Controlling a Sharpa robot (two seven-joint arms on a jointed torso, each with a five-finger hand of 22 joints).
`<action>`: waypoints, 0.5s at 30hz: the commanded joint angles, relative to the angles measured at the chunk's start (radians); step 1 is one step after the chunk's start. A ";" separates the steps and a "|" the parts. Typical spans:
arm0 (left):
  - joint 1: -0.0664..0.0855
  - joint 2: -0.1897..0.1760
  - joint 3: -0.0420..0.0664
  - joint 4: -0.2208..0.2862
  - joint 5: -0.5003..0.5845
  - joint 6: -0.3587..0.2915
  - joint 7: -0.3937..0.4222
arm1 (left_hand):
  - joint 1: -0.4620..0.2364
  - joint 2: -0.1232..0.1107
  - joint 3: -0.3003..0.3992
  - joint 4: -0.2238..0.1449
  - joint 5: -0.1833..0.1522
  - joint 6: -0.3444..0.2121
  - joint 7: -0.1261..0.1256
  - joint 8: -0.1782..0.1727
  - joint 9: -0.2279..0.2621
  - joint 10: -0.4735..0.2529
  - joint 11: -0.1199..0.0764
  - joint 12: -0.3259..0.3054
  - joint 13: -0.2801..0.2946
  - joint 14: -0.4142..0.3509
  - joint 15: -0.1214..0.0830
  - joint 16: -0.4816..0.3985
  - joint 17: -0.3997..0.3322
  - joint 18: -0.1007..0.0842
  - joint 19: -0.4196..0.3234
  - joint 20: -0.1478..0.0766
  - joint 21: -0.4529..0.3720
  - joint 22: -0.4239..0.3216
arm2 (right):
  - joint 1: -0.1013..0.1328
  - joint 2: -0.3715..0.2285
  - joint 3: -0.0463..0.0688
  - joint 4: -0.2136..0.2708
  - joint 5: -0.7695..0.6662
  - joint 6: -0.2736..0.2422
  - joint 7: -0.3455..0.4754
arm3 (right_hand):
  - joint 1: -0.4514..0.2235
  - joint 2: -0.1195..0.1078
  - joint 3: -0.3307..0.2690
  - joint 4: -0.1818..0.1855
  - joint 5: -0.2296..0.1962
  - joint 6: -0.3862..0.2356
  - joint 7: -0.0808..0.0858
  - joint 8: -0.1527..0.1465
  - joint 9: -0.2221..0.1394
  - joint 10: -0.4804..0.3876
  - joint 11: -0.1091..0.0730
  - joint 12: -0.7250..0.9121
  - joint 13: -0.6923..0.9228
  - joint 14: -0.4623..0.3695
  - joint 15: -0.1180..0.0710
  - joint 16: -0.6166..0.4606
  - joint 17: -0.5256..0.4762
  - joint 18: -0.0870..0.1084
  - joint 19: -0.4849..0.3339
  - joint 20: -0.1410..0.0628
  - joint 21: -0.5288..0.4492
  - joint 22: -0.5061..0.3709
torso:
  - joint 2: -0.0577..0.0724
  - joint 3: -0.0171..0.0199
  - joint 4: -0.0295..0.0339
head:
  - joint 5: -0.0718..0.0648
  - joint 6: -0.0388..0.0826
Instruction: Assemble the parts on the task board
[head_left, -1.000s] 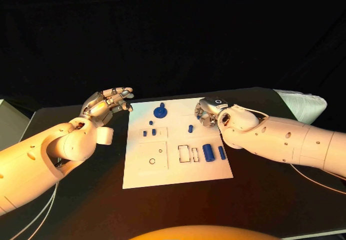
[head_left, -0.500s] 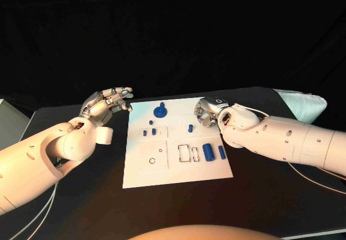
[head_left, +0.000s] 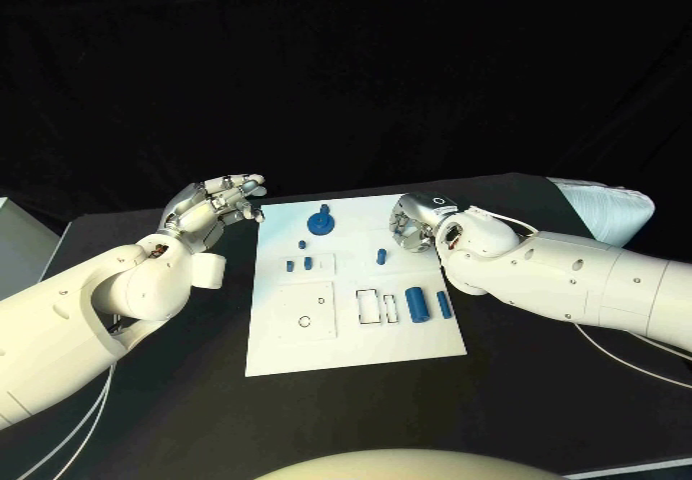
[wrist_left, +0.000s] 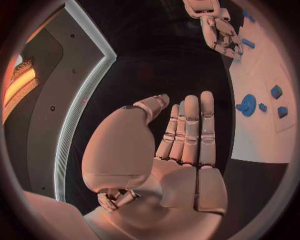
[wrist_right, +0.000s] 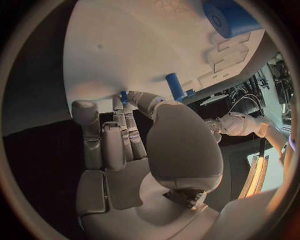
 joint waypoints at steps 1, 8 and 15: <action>0.000 0.001 0.001 0.001 -0.004 0.002 0.004 | 0.012 0.002 -0.002 -0.002 -0.002 -0.006 -0.002 -0.004 -0.001 -0.007 0.000 -0.004 -0.001 -0.005 0.005 -0.005 -0.002 0.006 0.010 0.001 -0.005 -0.002 | -0.009 0.004 -0.006 0.003 0.008 0.027 0.004 | 0.005 0.017 -0.001 0.007 -0.006 0.008 -0.003 0.008 0.008 0.025 -0.015 0.003 0.009 0.047 -0.008 0.007 0.004 -0.009 0.009 -0.004 0.007 0.005 | -0.001 -0.0003 0.0002 | 0.000 0.000; 0.000 0.000 0.001 0.002 -0.005 0.002 0.003 | 0.015 0.003 -0.001 -0.003 -0.001 -0.006 -0.002 -0.004 -0.001 -0.008 0.000 -0.004 -0.002 -0.006 0.005 -0.005 -0.002 0.006 0.011 0.001 -0.006 -0.002 | -0.009 0.005 -0.006 0.002 -0.004 0.027 -0.008 | 0.016 0.030 -0.001 0.003 -0.013 0.009 -0.008 0.020 0.020 0.037 -0.020 0.001 0.011 0.049 -0.013 0.013 0.011 -0.012 0.019 -0.009 0.015 0.016 | -0.001 -0.0002 -0.0003 | 0.001 0.000; 0.000 0.000 0.001 0.002 -0.007 0.002 0.002 | 0.018 0.003 -0.001 -0.004 -0.001 -0.006 -0.002 -0.004 -0.001 -0.008 0.000 -0.004 -0.002 -0.006 0.005 -0.006 -0.002 0.006 0.011 0.001 -0.006 -0.003 | -0.009 0.006 -0.006 0.004 -0.029 0.031 -0.025 | 0.076 0.034 0.009 -0.051 -0.019 0.004 -0.002 0.032 0.036 0.053 -0.021 -0.006 0.015 0.051 -0.017 0.021 0.020 -0.015 0.029 -0.018 0.031 0.036 | 0.000 -0.0001 0.0003 | 0.000 0.000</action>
